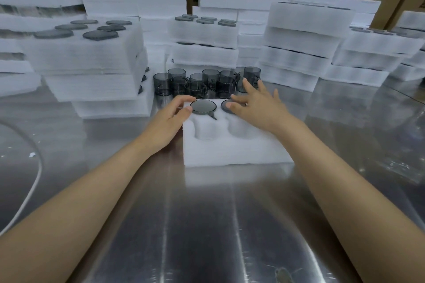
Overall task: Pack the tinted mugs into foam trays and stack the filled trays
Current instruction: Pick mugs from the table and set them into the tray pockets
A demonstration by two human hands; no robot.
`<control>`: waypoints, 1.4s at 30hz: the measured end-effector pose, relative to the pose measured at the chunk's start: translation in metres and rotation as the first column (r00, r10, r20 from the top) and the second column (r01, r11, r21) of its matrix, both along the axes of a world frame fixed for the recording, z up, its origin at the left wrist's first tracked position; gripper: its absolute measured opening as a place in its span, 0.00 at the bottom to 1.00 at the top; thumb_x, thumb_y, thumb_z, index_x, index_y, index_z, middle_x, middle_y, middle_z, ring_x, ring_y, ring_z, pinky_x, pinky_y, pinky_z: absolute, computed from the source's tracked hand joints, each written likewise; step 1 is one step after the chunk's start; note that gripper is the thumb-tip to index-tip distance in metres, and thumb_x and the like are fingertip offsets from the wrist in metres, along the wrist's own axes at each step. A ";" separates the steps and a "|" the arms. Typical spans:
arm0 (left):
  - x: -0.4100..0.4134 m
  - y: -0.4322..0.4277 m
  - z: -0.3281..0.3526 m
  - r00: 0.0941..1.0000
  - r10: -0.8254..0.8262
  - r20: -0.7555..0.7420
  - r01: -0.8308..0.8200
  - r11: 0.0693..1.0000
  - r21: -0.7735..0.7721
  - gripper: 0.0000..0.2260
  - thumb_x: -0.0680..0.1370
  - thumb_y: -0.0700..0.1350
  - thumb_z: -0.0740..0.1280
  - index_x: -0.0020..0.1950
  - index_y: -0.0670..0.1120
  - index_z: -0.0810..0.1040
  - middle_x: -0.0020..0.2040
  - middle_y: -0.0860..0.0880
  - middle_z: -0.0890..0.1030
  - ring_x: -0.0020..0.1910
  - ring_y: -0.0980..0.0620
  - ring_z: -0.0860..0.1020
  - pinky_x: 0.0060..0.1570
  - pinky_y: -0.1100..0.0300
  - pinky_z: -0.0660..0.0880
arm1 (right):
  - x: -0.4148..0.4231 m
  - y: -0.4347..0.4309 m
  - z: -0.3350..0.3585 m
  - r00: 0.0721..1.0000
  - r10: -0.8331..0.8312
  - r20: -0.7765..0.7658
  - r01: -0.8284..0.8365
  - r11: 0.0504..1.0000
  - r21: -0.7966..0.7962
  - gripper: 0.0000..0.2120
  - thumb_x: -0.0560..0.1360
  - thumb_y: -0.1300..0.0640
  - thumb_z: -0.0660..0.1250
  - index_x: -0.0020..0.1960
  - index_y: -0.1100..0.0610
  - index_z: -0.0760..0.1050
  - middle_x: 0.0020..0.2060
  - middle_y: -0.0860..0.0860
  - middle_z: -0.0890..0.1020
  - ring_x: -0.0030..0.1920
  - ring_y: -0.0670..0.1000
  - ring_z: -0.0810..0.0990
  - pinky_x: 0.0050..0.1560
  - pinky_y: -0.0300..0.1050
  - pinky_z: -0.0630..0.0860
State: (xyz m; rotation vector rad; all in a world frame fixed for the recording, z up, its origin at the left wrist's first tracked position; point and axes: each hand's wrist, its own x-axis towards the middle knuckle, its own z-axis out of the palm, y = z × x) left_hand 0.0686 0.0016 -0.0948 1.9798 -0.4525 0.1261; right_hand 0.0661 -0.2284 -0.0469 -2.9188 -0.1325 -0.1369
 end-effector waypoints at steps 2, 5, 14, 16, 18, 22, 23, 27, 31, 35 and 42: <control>-0.002 0.000 0.002 1.000 0.007 -0.001 -0.007 1.000 0.002 0.10 0.80 0.54 0.59 0.54 0.70 0.72 0.53 0.67 0.78 0.57 0.65 0.73 0.55 0.66 0.66 | 0.001 0.000 0.001 1.000 0.004 0.001 -0.004 1.000 -0.024 0.27 0.79 0.34 0.51 0.73 0.43 0.65 0.78 0.45 0.46 0.78 0.53 0.40 0.74 0.62 0.37; -0.004 0.000 0.003 1.000 0.007 0.002 -0.007 1.000 0.003 0.10 0.79 0.55 0.58 0.54 0.70 0.73 0.53 0.67 0.78 0.57 0.66 0.73 0.54 0.66 0.66 | 0.002 -0.009 0.004 0.998 0.035 -0.058 -0.035 0.999 -0.003 0.29 0.75 0.30 0.53 0.71 0.41 0.67 0.78 0.43 0.53 0.78 0.52 0.48 0.74 0.60 0.43; 0.004 0.000 -0.002 1.000 0.003 0.011 -0.002 0.999 -0.037 0.12 0.83 0.45 0.57 0.60 0.58 0.75 0.55 0.51 0.80 0.58 0.49 0.76 0.62 0.49 0.70 | 0.037 -0.089 -0.045 0.921 -0.356 0.159 0.111 0.630 0.769 0.13 0.80 0.66 0.59 0.62 0.64 0.76 0.53 0.58 0.79 0.50 0.51 0.75 0.58 0.46 0.73; 0.007 -0.001 -0.004 1.000 0.025 0.000 -0.025 0.992 -0.121 0.12 0.82 0.43 0.57 0.59 0.56 0.76 0.53 0.58 0.81 0.57 0.54 0.77 0.60 0.53 0.71 | 0.054 -0.081 -0.047 0.936 -0.294 0.195 0.063 0.683 0.728 0.13 0.77 0.68 0.62 0.59 0.63 0.77 0.49 0.56 0.76 0.43 0.51 0.74 0.47 0.37 0.72; 0.011 0.000 -0.004 0.997 0.072 -0.020 -0.075 0.978 -0.195 0.13 0.82 0.40 0.58 0.58 0.55 0.77 0.51 0.63 0.81 0.55 0.59 0.78 0.56 0.58 0.71 | 0.072 -0.068 -0.040 0.952 -0.256 0.169 0.017 0.595 0.804 0.09 0.76 0.63 0.65 0.55 0.60 0.75 0.42 0.51 0.73 0.36 0.48 0.72 0.35 0.33 0.69; 0.018 0.004 -0.007 0.994 0.106 -0.032 -0.110 0.967 -0.228 0.12 0.82 0.41 0.59 0.60 0.52 0.77 0.54 0.60 0.81 0.56 0.57 0.78 0.56 0.57 0.72 | 0.103 -0.061 -0.039 0.982 -0.135 0.132 0.023 0.779 0.627 0.18 0.79 0.43 0.59 0.68 0.43 0.67 0.62 0.43 0.75 0.53 0.46 0.78 0.59 0.45 0.70; 0.019 0.004 -0.008 0.994 0.106 -0.031 -0.110 0.966 -0.235 0.12 0.82 0.41 0.59 0.60 0.52 0.77 0.54 0.59 0.81 0.56 0.56 0.79 0.56 0.57 0.72 | 0.109 -0.063 -0.040 0.981 -0.085 0.176 -0.003 0.894 0.449 0.21 0.80 0.44 0.58 0.72 0.43 0.64 0.70 0.43 0.69 0.60 0.48 0.76 0.65 0.48 0.68; 0.020 0.005 -0.010 0.994 0.101 -0.032 -0.106 0.965 -0.241 0.11 0.82 0.42 0.60 0.59 0.54 0.78 0.53 0.59 0.82 0.54 0.57 0.79 0.54 0.58 0.73 | 0.124 -0.068 -0.046 0.952 0.117 0.283 -0.108 0.993 -0.045 0.29 0.80 0.62 0.60 0.78 0.53 0.56 0.74 0.51 0.63 0.70 0.56 0.66 0.67 0.51 0.66; 0.020 0.007 -0.008 0.994 0.102 -0.034 -0.107 0.968 -0.226 0.11 0.82 0.43 0.61 0.59 0.55 0.78 0.54 0.57 0.82 0.55 0.56 0.79 0.55 0.58 0.73 | 0.120 -0.067 -0.049 0.919 0.018 0.394 -0.095 0.980 0.176 0.23 0.79 0.61 0.62 0.73 0.54 0.65 0.59 0.49 0.72 0.55 0.52 0.74 0.51 0.41 0.68; 0.016 0.008 -0.004 0.995 0.099 -0.032 -0.104 0.973 -0.208 0.11 0.82 0.43 0.61 0.59 0.54 0.78 0.54 0.58 0.82 0.55 0.58 0.79 0.54 0.60 0.73 | 0.106 -0.069 -0.050 0.936 -0.150 0.319 -0.006 0.898 0.439 0.14 0.77 0.56 0.66 0.62 0.57 0.73 0.42 0.39 0.71 0.39 0.41 0.72 0.45 0.39 0.72; 0.009 0.006 0.004 0.993 0.089 -0.075 -0.104 0.967 -0.231 0.12 0.82 0.41 0.59 0.59 0.53 0.78 0.55 0.58 0.81 0.51 0.62 0.78 0.46 0.72 0.73 | 0.048 -0.064 -0.050 0.892 -0.316 0.323 0.037 0.764 0.644 0.08 0.74 0.58 0.72 0.45 0.63 0.77 0.58 0.57 0.70 0.46 0.53 0.74 0.50 0.35 0.69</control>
